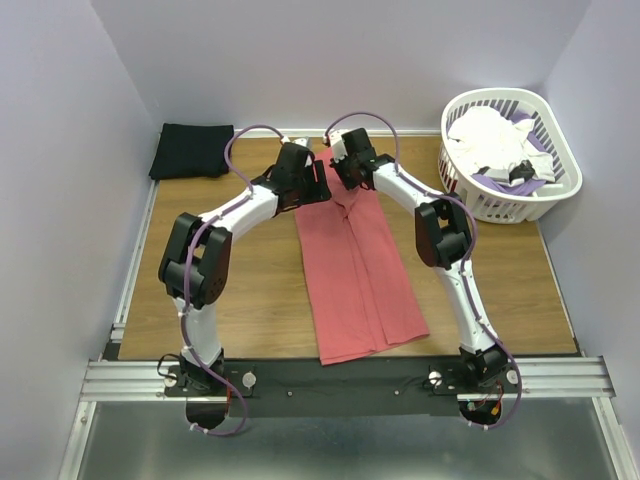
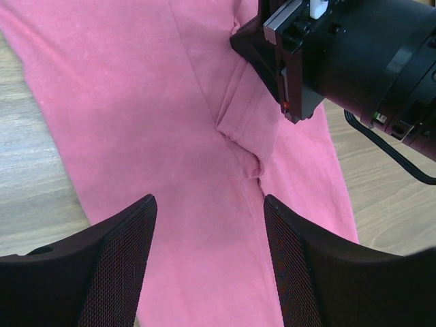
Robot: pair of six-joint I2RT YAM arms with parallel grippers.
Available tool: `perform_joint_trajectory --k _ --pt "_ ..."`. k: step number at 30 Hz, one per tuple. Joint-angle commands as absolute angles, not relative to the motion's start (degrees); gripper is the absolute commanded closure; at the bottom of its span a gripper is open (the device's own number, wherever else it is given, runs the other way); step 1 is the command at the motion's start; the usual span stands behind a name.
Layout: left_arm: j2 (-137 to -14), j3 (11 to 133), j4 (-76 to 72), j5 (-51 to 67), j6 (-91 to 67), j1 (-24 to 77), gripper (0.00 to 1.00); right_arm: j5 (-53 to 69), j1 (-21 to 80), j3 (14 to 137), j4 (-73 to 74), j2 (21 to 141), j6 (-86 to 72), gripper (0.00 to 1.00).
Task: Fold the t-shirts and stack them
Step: Fold the tshirt
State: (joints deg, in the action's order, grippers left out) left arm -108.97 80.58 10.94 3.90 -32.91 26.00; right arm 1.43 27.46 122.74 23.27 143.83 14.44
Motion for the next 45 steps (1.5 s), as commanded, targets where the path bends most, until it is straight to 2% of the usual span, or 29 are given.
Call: perform_joint_trajectory --k 1,5,11,20,38,42,43,45 --pt "-110.9 82.4 11.1 5.9 -33.6 26.5 0.29 0.9 27.7 124.8 23.6 144.4 13.6 0.92" --pt "-112.4 83.8 10.6 6.6 -34.2 26.7 0.31 -1.3 27.4 126.3 23.6 144.1 11.3 0.96" --pt "-116.4 87.6 10.5 7.8 -35.3 27.4 0.35 -0.4 25.9 127.7 23.6 143.3 6.2 0.97" --pt "-122.9 93.7 12.1 6.7 -37.1 28.1 0.46 2.0 24.8 127.6 23.6 142.9 2.6 0.97" --pt "-130.2 99.8 14.3 8.3 -40.0 28.1 0.51 5.6 24.2 128.7 23.6 143.7 0.2 0.97" --pt "-130.6 100.9 14.4 8.3 -40.4 28.1 0.55 5.5 24.2 128.8 23.5 143.8 0.2 0.97" --pt "-130.6 101.2 14.4 8.3 -40.4 28.1 0.61 5.4 24.2 128.8 23.5 143.8 0.2 0.97" --pt "-130.4 101.2 14.4 8.3 -40.8 28.1 0.63 5.0 24.0 128.8 23.4 143.8 -1.5 0.97"
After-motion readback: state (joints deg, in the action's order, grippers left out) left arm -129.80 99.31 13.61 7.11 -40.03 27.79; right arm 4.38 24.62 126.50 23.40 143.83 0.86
